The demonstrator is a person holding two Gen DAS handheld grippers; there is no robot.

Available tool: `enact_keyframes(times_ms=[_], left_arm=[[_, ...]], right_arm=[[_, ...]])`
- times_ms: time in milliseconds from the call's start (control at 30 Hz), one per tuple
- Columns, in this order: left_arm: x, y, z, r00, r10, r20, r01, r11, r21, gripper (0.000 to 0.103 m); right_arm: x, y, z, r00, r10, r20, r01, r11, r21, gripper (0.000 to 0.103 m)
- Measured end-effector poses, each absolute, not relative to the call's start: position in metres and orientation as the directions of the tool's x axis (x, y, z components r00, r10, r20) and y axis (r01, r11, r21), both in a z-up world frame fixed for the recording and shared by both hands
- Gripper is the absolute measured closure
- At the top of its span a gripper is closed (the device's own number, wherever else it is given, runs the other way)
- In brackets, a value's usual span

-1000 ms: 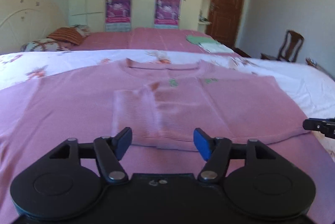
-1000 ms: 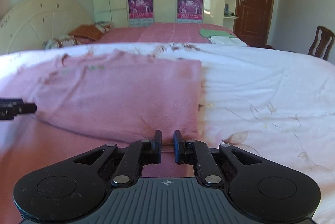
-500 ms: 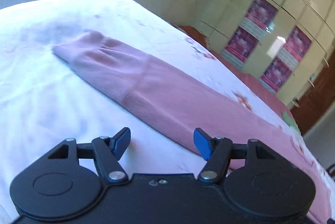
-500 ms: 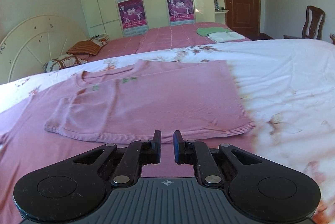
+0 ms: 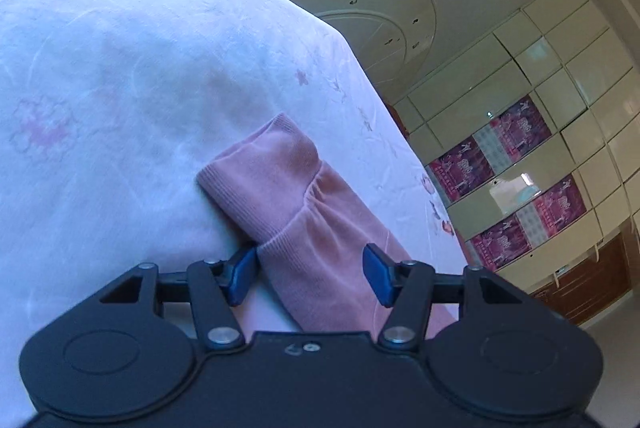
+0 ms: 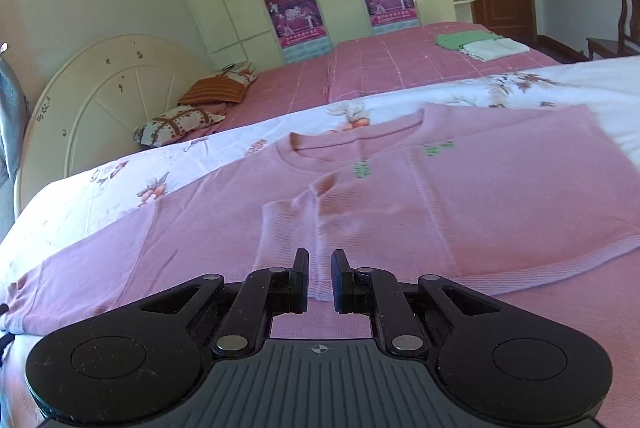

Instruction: Fold small clothes

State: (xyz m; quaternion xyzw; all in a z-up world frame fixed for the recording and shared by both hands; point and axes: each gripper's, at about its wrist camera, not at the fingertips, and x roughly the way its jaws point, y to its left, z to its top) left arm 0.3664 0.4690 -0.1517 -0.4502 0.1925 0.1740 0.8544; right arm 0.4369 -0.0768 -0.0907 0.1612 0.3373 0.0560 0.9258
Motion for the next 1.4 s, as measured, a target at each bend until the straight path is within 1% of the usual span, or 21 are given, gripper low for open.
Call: enact_keyframes(times_ms=[33, 67, 100, 133, 167, 200, 233, 300, 367, 467, 567, 633, 767, 867, 933, 1100, 1233, 1300, 1333, 1367, 1400], left_arm=[[0.369, 0.472, -0.153, 0.869, 0.125, -0.48, -0.467, 0.529, -0.708, 0.051], [0.371, 0.475, -0.153, 0.866, 0.127, -0.484, -0.473, 0.523, -0.709, 0.066], [0.372, 0.478, -0.153, 0.847, 0.143, -0.512, -0.506, 0.512, -0.694, 0.086], [0.372, 0.48, -0.15, 0.831, 0.16, -0.533, -0.534, 0.499, -0.682, 0.095], [0.368, 0.476, -0.141, 0.858, 0.185, -0.48, -0.499, 0.525, -0.69, 0.095], [0.366, 0.466, -0.126, 0.877, 0.211, -0.431, -0.464, 0.608, -0.645, 0.095], [0.369, 0.453, -0.116, 0.876, 0.228, -0.426, -0.457, 0.678, -0.576, 0.095], [0.383, 0.446, -0.125, 0.835, 0.185, -0.519, -0.49, 0.678, -0.547, 0.095], [0.394, 0.45, -0.143, 0.791, 0.182, -0.585, -0.543, 0.65, -0.532, 0.091], [0.39, 0.458, -0.152, 0.822, 0.173, -0.542, -0.528, 0.588, -0.613, 0.092], [0.396, 0.443, -0.138, 0.8, 0.23, -0.555, -0.547, 0.659, -0.515, 0.095], [0.399, 0.419, -0.118, 0.82, 0.235, -0.522, -0.493, 0.753, -0.436, 0.095], [0.421, 0.335, -0.077, 0.879, 0.127, -0.46, -0.27, 0.926, -0.262, 0.095], [0.439, 0.261, -0.063, 0.893, 0.009, -0.449, -0.106, 0.976, -0.191, 0.095], [0.451, 0.215, -0.063, 0.888, -0.064, -0.455, -0.021, 0.984, -0.179, 0.095], [0.474, 0.119, -0.086, 0.831, -0.206, -0.516, 0.131, 0.975, -0.178, 0.095], [0.485, 0.07, -0.116, 0.768, -0.269, -0.581, 0.211, 0.963, -0.167, 0.095], [0.489, 0.052, -0.134, 0.729, -0.288, -0.621, 0.254, 0.956, -0.145, 0.086], [0.49, 0.045, -0.141, 0.718, -0.284, -0.635, 0.262, 0.956, -0.132, 0.073], [0.486, 0.043, -0.145, 0.721, -0.279, -0.634, 0.264, 0.957, -0.121, 0.064], [0.481, 0.045, -0.144, 0.726, -0.287, -0.625, 0.274, 0.954, -0.119, 0.059]], right_arm=[[0.439, -0.073, -0.091, 0.765, 0.212, -0.608, 0.005, 0.942, 0.334, 0.092], [0.44, -0.072, -0.091, 0.763, 0.209, -0.611, 0.009, 0.943, 0.334, 0.092], [0.441, -0.071, -0.092, 0.761, 0.205, -0.615, 0.016, 0.942, 0.335, 0.092], [0.443, -0.071, -0.093, 0.76, 0.202, -0.618, 0.025, 0.941, 0.339, 0.092], [0.443, -0.071, -0.093, 0.76, 0.202, -0.617, 0.031, 0.938, 0.344, 0.092], [0.443, -0.071, -0.092, 0.762, 0.201, -0.616, 0.034, 0.937, 0.347, 0.092], [0.443, -0.071, -0.091, 0.763, 0.198, -0.615, 0.033, 0.939, 0.342, 0.092], [0.444, -0.072, -0.091, 0.761, 0.19, -0.62, 0.032, 0.944, 0.328, 0.092], [0.446, -0.076, -0.094, 0.757, 0.188, -0.626, 0.039, 0.943, 0.33, 0.092], [0.445, -0.084, -0.093, 0.761, 0.183, -0.622, 0.055, 0.938, 0.343, 0.092], [0.439, -0.094, -0.09, 0.77, 0.181, -0.612, 0.06, 0.934, 0.351, 0.092], [0.437, -0.103, -0.091, 0.77, 0.174, -0.614, 0.069, 0.934, 0.35, 0.092], [0.432, -0.125, -0.095, 0.773, 0.157, -0.614, 0.099, 0.927, 0.361, 0.092], [0.428, -0.138, -0.098, 0.775, 0.15, -0.614, 0.119, 0.92, 0.374, 0.092], [0.426, -0.145, -0.098, 0.775, 0.15, -0.613, 0.126, 0.915, 0.384, 0.092], [0.415, -0.159, -0.095, 0.78, 0.158, -0.606, 0.122, 0.911, 0.395, 0.092], [0.407, -0.169, -0.091, 0.776, 0.173, -0.607, 0.12, 0.904, 0.411, 0.092], [0.403, -0.175, -0.09, 0.773, 0.191, -0.605, 0.117, 0.894, 0.432, 0.092], [0.402, -0.176, -0.09, 0.772, 0.2, -0.604, 0.117, 0.889, 0.443, 0.092], [0.402, -0.177, -0.09, 0.769, 0.218, -0.601, 0.11, 0.881, 0.46, 0.092], [0.402, -0.176, -0.09, 0.766, 0.244, -0.595, 0.095, 0.873, 0.479, 0.092]])
